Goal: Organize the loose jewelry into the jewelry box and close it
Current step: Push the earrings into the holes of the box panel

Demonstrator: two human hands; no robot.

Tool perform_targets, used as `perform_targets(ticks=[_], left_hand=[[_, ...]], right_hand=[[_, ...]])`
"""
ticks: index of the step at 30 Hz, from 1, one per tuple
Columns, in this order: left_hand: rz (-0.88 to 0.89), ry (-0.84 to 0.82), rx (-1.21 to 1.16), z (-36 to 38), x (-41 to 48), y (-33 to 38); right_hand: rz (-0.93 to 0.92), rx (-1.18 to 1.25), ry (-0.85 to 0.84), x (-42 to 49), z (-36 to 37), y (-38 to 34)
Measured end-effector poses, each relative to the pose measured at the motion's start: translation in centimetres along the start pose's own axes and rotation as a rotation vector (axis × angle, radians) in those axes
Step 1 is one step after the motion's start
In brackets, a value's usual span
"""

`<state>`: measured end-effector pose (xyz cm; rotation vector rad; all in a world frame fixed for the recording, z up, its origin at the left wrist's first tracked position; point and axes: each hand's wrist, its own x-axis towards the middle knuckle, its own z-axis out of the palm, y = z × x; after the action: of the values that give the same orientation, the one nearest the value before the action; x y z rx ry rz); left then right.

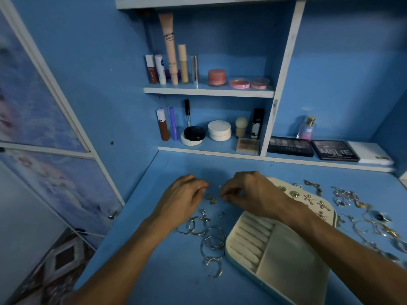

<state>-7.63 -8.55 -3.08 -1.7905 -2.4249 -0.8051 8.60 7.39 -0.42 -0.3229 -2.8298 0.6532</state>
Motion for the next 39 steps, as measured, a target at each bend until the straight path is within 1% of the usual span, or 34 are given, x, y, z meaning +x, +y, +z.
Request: perform_targets(ticks=[2, 6, 13, 17, 19, 23, 25, 27, 31, 33, 36, 39], left_hand=[[-0.066, 0.048, -0.035, -0.3, -0.2, -0.5], [-0.074, -0.015, -0.027, -0.2, -0.7, -0.8], [-0.059, 0.018, -0.043, 0.1, -0.9, -1.5], [-0.083, 0.097, -0.072, -0.3, -0.9, -2.3], [-0.1, 0.126, -0.085, -0.5, -1.1, -2.7], [-0.089, 0.111, -0.097, -0.5, -1.6, -2.5], [-0.092, 0.107, -0.12, -0.4, -1.8, -2.2], [-0.097, 0.106, -0.152, -0.3, -1.9, -1.8], [-0.103, 0.119, -0.228, -0.2, -2.0, -1.2], [-0.101, 0.129, -0.214, -0.2, -2.2, -1.4], [-0.12, 0.172, -0.143, -0.4, -2.8, -2.4], [-0.159, 0.213, -0.092, -0.7, -3.6, -3.4]], right_hand=[[-0.042, -0.027, -0.058, 0.6, 0.8, -0.8], [-0.04, -0.147, -0.094, 1.5, 1.9, -1.5], [-0.007, -0.163, -0.097, 2.3, 2.2, -0.9], [-0.013, -0.15, -0.079, 2.6, 2.1, -0.9], [-0.048, -0.206, -0.078, 2.6, 2.1, -0.9], [-0.131, -0.291, -0.029, 2.4, 2.6, -0.8], [-0.135, -0.255, -0.001, 2.3, 2.8, -0.6], [-0.101, -0.198, 0.03, 2.1, 2.7, -0.6], [0.012, 0.05, 0.071, 1.6, 2.4, -0.4], [0.052, 0.133, 0.082, 1.6, 2.2, -0.4], [0.08, 0.15, 0.067, 1.6, 1.9, -0.2], [0.047, 0.052, 0.013, 1.4, 2.1, -0.1]])
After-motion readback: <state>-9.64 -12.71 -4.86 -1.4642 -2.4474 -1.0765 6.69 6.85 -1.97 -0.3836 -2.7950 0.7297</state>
